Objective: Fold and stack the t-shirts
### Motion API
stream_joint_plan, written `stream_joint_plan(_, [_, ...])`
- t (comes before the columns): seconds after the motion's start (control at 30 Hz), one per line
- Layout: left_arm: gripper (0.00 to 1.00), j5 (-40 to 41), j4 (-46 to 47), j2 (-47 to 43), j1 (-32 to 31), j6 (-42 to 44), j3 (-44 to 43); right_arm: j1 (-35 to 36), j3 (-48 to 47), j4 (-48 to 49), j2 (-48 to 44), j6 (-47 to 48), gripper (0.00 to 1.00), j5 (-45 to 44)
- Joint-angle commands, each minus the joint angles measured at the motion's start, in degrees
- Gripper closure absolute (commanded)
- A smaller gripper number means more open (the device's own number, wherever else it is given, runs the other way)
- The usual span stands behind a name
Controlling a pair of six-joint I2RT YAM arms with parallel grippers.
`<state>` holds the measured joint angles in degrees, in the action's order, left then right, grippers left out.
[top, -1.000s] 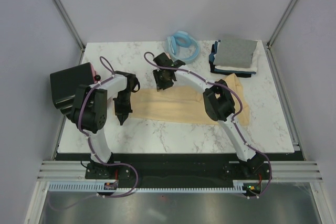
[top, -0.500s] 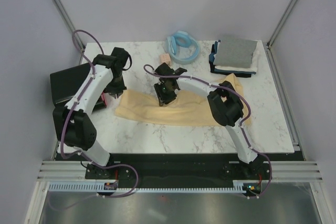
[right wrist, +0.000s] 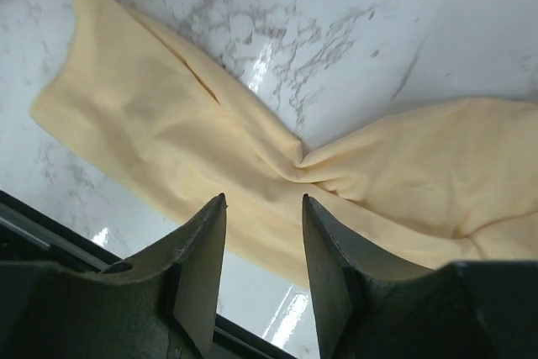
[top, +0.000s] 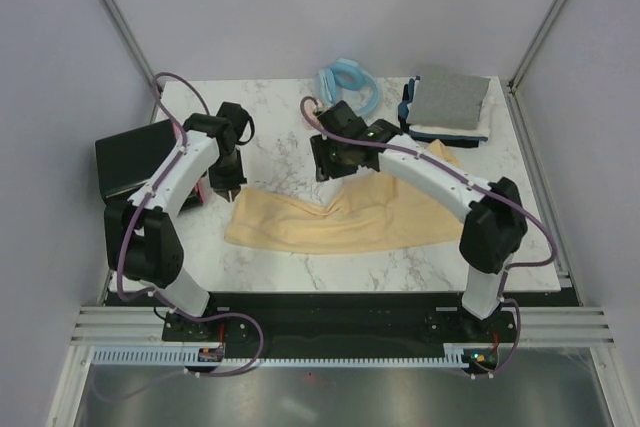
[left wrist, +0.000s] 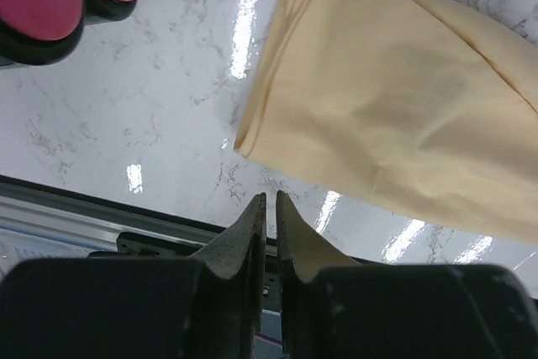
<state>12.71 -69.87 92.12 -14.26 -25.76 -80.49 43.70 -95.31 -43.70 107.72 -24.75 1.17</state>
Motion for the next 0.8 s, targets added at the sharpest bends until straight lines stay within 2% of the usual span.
stream_joint_plan(0.0, [0.84, -4.09, 1.75, 2.01, -2.87, 3.96, 0.94, -0.72, -1.64, 0.73, -7.43, -1.17, 0.50, -9.06])
stream_joint_plan(0.1, [0.84, -4.71, 1.93, 5.78, -4.89, 4.14, 2.44, -1.60, -1.28, -4.09, -9.90, -3.89, 0.47, -16.68])
stream_joint_plan(0.2, [0.84, -4.71, 3.15, 10.43, -6.65, 3.52, 3.41, -4.50, 3.71, -8.85, -12.26, -7.32, 0.47, -21.02])
stream_joint_plan(0.37, [0.83, -9.80, 9.03, 12.56, -7.18, 1.86, 4.29, -8.98, 18.65, -6.13, -18.68, -9.26, 0.47, -23.75])
stream_joint_plan(0.53, [0.85, -9.55, 10.19, 17.91, -7.10, 2.46, 2.80, -14.52, 30.59, -0.95, -20.71, -12.51, 0.45, -24.29])
stream_joint_plan(0.77, [0.92, -9.28, 9.58, 20.99, -7.10, 4.40, 2.00, -19.18, 35.63, 1.08, -17.20, -14.09, 0.45, -24.73])
